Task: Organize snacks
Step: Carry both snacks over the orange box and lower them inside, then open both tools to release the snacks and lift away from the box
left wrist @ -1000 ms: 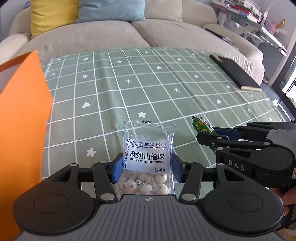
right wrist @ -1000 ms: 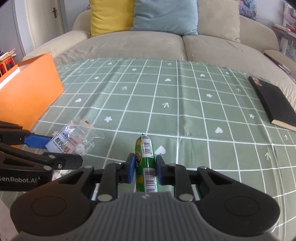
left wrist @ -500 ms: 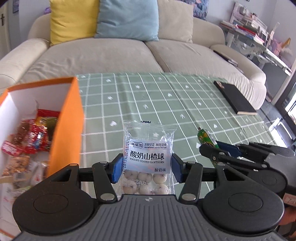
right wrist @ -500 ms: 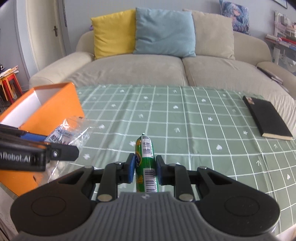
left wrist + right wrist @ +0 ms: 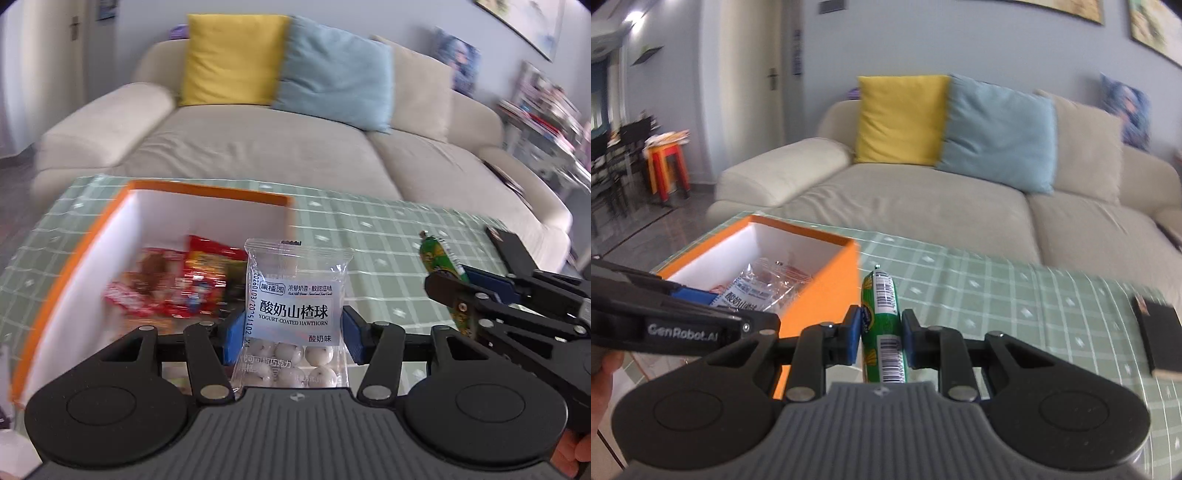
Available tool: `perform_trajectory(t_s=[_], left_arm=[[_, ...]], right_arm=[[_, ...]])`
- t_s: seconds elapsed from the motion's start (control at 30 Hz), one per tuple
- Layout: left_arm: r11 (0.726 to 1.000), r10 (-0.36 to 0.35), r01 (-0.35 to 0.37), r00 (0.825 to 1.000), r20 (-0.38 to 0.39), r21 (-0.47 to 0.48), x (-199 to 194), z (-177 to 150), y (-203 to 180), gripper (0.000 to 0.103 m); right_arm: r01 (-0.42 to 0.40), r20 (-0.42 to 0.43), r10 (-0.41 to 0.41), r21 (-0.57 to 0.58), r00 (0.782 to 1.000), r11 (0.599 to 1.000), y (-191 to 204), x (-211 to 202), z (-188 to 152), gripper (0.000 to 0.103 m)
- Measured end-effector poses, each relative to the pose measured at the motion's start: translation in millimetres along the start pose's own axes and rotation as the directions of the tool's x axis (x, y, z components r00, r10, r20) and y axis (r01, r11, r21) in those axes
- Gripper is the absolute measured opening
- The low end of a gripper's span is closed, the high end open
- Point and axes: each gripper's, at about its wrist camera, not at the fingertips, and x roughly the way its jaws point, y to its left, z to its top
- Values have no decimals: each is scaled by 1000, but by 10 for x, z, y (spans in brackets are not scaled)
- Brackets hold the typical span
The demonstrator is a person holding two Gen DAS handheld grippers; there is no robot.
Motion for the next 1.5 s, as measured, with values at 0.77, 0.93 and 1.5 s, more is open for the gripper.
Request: perform_trajectory(t_s=[0.77, 0.93, 1.5], left_arm=[[979, 203, -202, 970, -135, 24, 655, 76, 909, 62], [968, 247, -236, 952, -180, 84, 782, 36, 893, 63], [967, 254, -242, 927, -275, 77, 879, 46, 967, 71]], right_arm=[[-67, -162, -3, -427, 987, 902, 1195, 1418, 443, 20], [-59, -189, -45, -511, 981, 857, 1306, 1623, 369, 20], [-86, -235, -49, -532, 971, 843, 1337, 1756, 348, 20]])
